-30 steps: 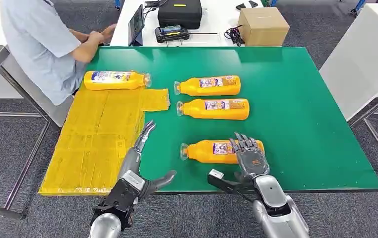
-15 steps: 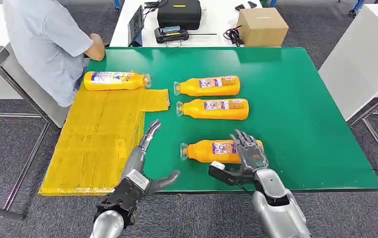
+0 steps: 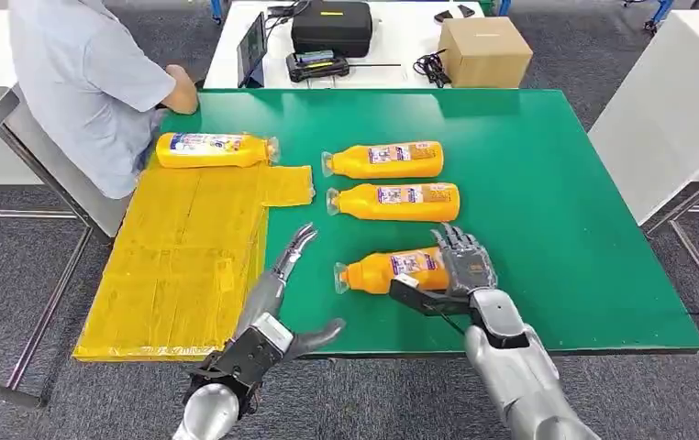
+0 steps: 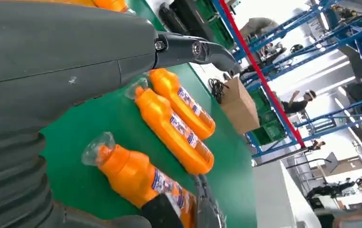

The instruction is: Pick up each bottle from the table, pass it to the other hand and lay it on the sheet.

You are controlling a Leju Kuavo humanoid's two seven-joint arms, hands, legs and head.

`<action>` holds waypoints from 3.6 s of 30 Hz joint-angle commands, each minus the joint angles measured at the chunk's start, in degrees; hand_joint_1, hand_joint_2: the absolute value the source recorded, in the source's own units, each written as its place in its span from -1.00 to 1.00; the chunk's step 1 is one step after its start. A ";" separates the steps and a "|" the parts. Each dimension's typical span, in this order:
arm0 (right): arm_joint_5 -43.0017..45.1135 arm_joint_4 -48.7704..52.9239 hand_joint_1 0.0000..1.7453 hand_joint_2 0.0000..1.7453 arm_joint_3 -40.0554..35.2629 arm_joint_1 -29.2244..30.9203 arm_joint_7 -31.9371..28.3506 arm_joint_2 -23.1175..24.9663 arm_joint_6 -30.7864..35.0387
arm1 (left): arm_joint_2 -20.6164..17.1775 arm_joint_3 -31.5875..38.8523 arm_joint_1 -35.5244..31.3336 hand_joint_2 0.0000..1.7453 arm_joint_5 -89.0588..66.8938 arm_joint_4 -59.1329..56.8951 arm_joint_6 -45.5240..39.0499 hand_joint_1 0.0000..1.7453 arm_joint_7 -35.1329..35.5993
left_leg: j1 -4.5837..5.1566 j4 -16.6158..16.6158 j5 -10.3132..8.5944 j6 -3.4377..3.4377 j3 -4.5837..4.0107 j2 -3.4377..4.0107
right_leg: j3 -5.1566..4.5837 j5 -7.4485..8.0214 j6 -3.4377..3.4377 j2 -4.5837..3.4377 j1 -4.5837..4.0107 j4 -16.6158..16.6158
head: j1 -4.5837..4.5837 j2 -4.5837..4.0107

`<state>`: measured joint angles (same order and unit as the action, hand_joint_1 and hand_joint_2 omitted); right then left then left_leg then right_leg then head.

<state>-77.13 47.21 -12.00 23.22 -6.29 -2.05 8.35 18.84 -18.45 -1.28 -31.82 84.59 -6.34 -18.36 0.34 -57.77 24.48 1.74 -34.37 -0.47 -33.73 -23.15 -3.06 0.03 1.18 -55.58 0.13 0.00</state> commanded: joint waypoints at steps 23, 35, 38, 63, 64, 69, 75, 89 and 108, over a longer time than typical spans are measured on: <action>21.23 -10.93 1.00 1.00 0.00 -2.05 -15.95 -9.51 -12.09 | 1.16 -1.23 -4.69 1.00 10.06 -7.36 -2.56 -1.00 0.54 | -0.15 0.07 0.16 0.12 0.97 -0.53 | 0.66 -0.19 -0.01 0.50 -0.18 0.44 | 0.00 0.00; 42.92 10.77 1.00 1.00 0.87 -2.32 -16.15 0.66 -16.44 | 1.16 5.69 -5.02 1.00 39.00 -16.50 -3.84 -1.00 0.38 | -0.09 0.06 0.36 0.08 1.06 0.55 | 1.00 0.03 0.14 -0.46 -0.13 0.36 | 0.00 0.00; 44.38 14.74 1.00 1.00 -0.46 -2.76 -14.58 1.33 -16.68 | 1.16 5.61 -4.21 1.00 37.47 -15.35 -4.88 -1.00 -3.39 | -0.07 0.02 0.33 0.15 0.76 0.52 | 0.77 0.01 0.05 -0.46 -0.11 0.27 | 0.00 0.00; 48.88 6.63 1.00 1.00 -11.65 0.94 -18.01 8.44 -17.55 | 1.16 4.90 -9.91 1.00 44.50 -23.18 4.67 -1.00 -2.40 | -0.11 -0.01 0.24 0.12 0.06 0.08 | 0.24 -0.08 0.07 -0.03 -0.12 0.19 | -0.02 0.00; 48.69 5.09 1.00 1.00 -12.74 1.50 -18.07 8.88 -17.42 | 1.16 4.92 -10.44 1.00 45.08 -23.61 4.87 -1.00 -2.28 | -0.09 0.00 0.18 0.15 -0.08 0.03 | 0.11 -0.04 0.03 -0.01 -0.09 0.19 | -0.02 0.00; 48.35 4.07 1.00 1.00 -13.69 1.56 -18.22 9.44 -16.99 | 1.16 4.81 -10.99 1.00 45.29 -23.76 4.85 -1.00 -2.31 | -0.09 -0.01 0.20 0.10 -0.07 0.06 | 0.13 -0.05 0.08 -0.03 -0.10 0.18 | -0.02 0.00; 46.69 0.06 1.00 1.00 -16.70 2.40 -18.55 10.72 -15.34 | 1.16 5.55 -11.88 1.00 46.49 -22.79 3.12 -1.00 -4.48 | -0.12 -0.04 0.24 0.09 -0.04 0.12 | 0.13 -0.06 0.09 -0.09 -0.13 0.18 | -0.02 0.00; 44.78 -5.65 1.00 1.00 -20.63 3.51 -19.22 12.75 -12.39 | 1.16 6.80 -12.94 1.00 46.68 -22.21 0.42 1.00 -7.65 | -0.07 0.01 0.16 0.15 -0.19 0.01 | -0.01 -0.03 0.02 0.01 -0.06 0.18 | -0.02 0.00; 52.05 -2.06 -1.00 1.00 -14.81 1.36 -19.23 13.47 -14.63 | 1.16 6.16 -11.51 1.00 37.28 -18.03 -2.91 1.00 -8.01 | -0.11 -0.06 0.24 0.10 -0.10 -0.01 | 0.08 -0.11 0.09 0.05 -0.12 0.14 | -0.02 0.00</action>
<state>-25.81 45.55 -28.79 24.31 -26.01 11.48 -5.94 19.56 -12.79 -11.08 6.58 65.83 -8.92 -27.34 0.30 -57.77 24.63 1.96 -34.62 -0.47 -33.83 -23.17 -3.11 0.03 1.15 -55.41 0.11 0.00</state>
